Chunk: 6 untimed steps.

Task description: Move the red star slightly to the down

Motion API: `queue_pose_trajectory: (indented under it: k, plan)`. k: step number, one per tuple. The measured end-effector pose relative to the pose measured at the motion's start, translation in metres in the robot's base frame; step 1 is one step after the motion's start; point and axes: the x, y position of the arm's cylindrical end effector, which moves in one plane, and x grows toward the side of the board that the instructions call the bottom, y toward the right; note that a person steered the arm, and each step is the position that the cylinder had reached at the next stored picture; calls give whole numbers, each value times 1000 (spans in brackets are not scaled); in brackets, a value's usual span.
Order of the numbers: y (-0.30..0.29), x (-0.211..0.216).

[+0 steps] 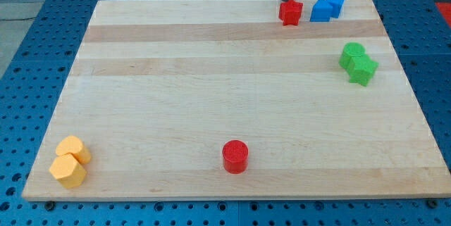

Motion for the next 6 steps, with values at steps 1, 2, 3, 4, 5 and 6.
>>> queue_pose_trajectory:
  k: [1,2,3,4,5,6]
  plan:
    - [2,9]
    - [2,21]
    - [2,33]
    - [2,43]
    - [2,56]
    - [2,70]
